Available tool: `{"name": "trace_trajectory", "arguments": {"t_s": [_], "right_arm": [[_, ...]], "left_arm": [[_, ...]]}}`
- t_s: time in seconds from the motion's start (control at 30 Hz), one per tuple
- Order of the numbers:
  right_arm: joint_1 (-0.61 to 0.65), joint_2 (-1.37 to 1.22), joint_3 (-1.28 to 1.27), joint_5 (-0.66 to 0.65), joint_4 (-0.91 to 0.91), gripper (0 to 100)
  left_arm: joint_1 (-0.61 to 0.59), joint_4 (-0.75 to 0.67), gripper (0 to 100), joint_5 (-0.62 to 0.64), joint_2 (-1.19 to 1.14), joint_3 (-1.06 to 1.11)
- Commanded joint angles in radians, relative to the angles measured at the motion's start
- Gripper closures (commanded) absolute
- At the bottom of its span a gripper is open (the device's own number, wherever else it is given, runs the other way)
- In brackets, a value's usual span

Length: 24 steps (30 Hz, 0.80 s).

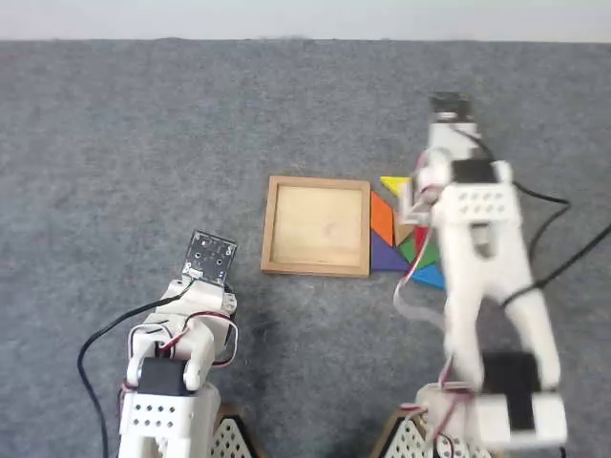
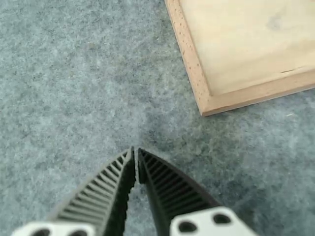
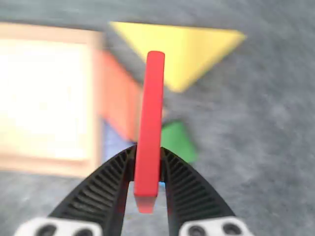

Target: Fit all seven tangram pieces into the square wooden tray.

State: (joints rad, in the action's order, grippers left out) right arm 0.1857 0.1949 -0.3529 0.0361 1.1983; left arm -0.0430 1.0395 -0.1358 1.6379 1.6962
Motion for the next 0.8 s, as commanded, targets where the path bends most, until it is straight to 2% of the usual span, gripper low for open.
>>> {"name": "trace_trajectory", "arguments": {"t_s": [0.0, 0.13, 0.3, 0.4, 0.6, 0.77], "right_arm": [[0.142, 0.17, -0.071, 0.014, -0.124, 98.9], [0.269, 0.099, -0.103, 0.014, -0.252, 98.9], [0.39, -0.13, 0.04, 0.028, -0.335, 98.9], [0.429, -0.292, 0.192, 0.14, -0.343, 98.9], [0.437, -0.541, 0.451, 0.434, -0.239, 98.9], [0.449, -0.653, 0.539, 0.532, -0.203, 98.9]], "left_arm": [[-0.003, 0.005, 99, 0.008, 0.012, -0.007], [-0.003, 0.005, 99, 0.008, 0.012, -0.007], [-0.003, 0.005, 99, 0.008, 0.012, -0.007], [-0.003, 0.005, 99, 0.008, 0.012, -0.007], [-0.003, 0.005, 99, 0.008, 0.012, -0.007], [-0.003, 0.005, 99, 0.008, 0.012, -0.007]]}}
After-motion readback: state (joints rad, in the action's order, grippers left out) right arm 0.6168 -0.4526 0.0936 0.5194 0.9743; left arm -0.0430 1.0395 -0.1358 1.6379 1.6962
